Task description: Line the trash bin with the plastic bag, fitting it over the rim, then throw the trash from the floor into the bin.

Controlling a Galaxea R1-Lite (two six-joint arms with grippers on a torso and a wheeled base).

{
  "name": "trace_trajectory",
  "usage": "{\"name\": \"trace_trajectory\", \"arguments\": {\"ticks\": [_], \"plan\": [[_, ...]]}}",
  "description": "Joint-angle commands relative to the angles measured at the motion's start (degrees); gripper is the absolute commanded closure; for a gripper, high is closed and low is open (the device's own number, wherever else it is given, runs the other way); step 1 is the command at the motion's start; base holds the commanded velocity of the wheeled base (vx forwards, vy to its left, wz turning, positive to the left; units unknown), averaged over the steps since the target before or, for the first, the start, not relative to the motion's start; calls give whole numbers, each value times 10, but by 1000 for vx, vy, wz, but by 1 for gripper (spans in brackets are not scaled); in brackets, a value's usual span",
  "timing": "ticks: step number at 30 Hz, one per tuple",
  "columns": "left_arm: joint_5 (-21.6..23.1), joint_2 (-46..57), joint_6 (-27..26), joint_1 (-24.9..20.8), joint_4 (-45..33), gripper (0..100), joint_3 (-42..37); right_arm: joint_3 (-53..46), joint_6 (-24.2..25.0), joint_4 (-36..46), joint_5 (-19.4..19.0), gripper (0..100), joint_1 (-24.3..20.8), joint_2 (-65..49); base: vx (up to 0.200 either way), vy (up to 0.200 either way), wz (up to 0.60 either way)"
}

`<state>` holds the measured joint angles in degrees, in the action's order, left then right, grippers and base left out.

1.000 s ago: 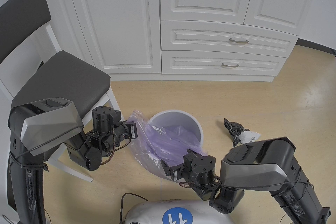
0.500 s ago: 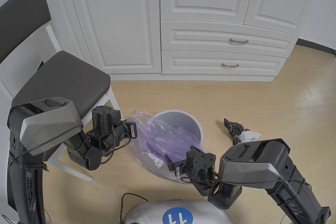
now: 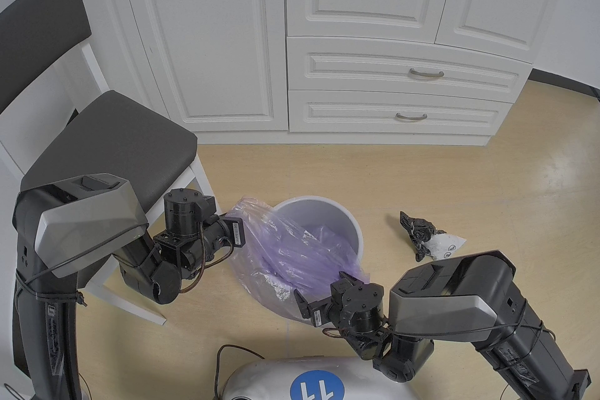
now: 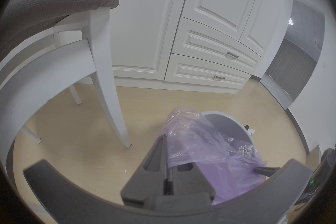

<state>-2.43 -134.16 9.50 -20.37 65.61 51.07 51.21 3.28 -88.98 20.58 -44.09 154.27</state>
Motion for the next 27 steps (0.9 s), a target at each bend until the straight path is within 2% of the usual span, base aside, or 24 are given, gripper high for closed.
{"name": "trace_trajectory", "arguments": {"ticks": [1, 8, 27], "plan": [[0, -1, 0, 0, 0, 100, 1, 11, -6, -10, 0, 0, 13, 14, 0, 0, 0], [-2, -1, 0, 0, 1, 100, 0, 13, -14, -10, -2, 0, 35, -7, 0, 0, 0], [-2, -2, 0, 0, 2, 100, 0, -13, -12, -10, -18, 0, 52, -46, 0, 0, 0]]}}
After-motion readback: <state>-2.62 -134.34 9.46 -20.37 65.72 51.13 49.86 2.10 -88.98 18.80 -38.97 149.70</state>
